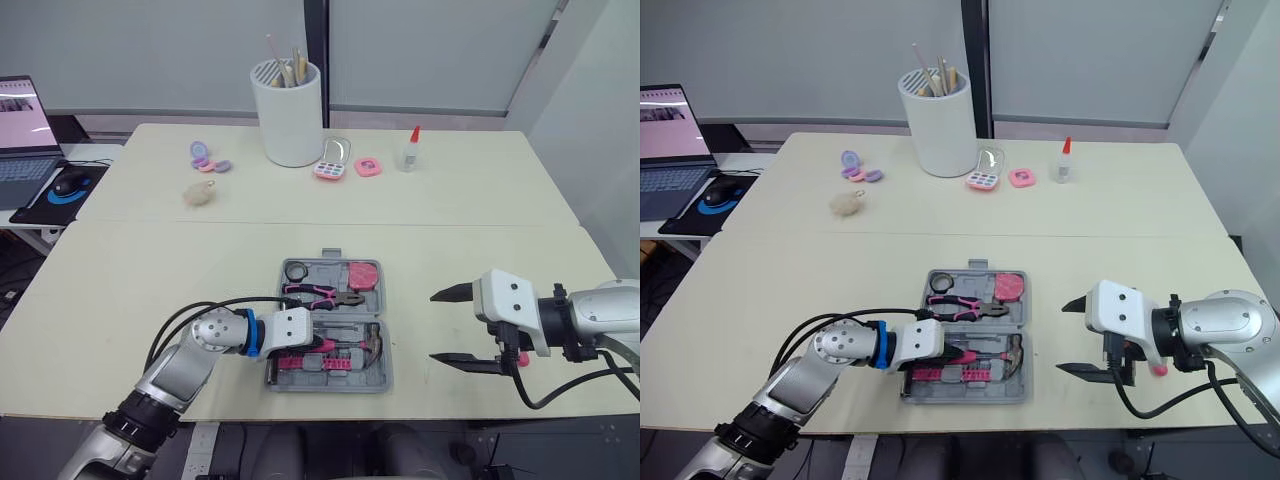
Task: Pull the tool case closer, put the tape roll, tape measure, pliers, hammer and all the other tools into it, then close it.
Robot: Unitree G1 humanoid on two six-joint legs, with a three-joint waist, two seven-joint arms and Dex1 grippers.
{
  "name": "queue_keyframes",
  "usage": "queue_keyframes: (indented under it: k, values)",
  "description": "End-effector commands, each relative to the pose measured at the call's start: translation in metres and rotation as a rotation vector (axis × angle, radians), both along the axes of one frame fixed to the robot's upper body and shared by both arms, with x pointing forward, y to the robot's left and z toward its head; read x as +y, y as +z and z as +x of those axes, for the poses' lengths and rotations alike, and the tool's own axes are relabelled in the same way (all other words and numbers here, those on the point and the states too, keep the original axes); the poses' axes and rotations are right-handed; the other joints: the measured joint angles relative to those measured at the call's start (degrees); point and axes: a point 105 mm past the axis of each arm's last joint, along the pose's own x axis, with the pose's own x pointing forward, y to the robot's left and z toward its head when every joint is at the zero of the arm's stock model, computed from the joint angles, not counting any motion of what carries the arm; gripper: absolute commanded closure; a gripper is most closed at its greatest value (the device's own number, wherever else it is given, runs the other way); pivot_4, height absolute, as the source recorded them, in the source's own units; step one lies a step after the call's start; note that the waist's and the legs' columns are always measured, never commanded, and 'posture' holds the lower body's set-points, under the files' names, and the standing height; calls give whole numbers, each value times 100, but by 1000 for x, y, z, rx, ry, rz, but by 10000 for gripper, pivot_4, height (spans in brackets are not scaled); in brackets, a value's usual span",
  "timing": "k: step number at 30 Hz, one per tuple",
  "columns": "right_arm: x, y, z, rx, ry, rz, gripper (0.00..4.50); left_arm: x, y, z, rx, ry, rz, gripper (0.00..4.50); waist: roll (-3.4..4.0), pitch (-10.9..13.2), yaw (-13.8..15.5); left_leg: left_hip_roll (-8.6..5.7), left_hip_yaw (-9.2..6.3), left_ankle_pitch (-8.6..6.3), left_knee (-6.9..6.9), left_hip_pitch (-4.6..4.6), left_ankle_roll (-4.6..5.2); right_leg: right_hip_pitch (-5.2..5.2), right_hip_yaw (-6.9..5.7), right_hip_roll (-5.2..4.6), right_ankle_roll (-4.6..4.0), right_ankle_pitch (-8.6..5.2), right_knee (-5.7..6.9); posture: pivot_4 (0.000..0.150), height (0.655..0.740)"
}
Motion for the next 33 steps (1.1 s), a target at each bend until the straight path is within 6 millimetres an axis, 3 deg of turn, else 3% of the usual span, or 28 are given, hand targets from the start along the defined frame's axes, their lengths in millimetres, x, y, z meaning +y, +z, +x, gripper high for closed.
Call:
queue_keyframes:
  k: [1,6,11,21,24,29,32,33]
  values:
    - [2,6,-2,-27,17,3,0,9,-20,-5,24,6,68,44808,5,-3,0,0,0,0,0,2,0,2,0,0,0,0,0,1500,7376]
    - [1,6,-1,-30,17,-1,0,12,-26,-8,38,27,63,44808,16,-12,-2,1,-2,0,0,17,0,20,-1,0,0,0,0,1500,7376]
    - [0,8,0,-44,11,-2,0,15,-14,-10,27,49,-4,44808,22,-17,-15,3,-4,0,0,23,0,28,-2,-1,0,0,-1,1500,7376]
    - [-6,18,13,-124,-67,48,0,59,61,-1,-59,177,-267,44808,23,-14,-24,6,-11,0,0,15,0,21,-13,-19,0,0,-1,1500,7376]
    - [-20,24,21,-160,-169,78,0,88,75,1,-66,305,-307,44808,20,-13,-19,-1,-6,0,1,11,0,22,-11,-27,1,-1,-4,1500,7376]
    - [-76,19,28,-208,-410,48,0,165,75,-4,-88,679,-349,44808,20,-13,-20,2,-5,-1,-5,9,0,19,-11,-26,4,-3,-17,1500,7376]
    - [-108,13,24,-197,-525,32,0,189,66,-19,-62,811,-373,38896,20,-13,-19,0,-2,-1,-6,11,0,22,-9,-31,4,-3,-19,1500,7376]
    - [-126,6,18,-167,-577,9,0,198,57,-32,-37,868,-380,35810,20,-13,-19,0,-1,-1,-6,12,0,24,-8,-33,5,-3,-20,1500,7376]
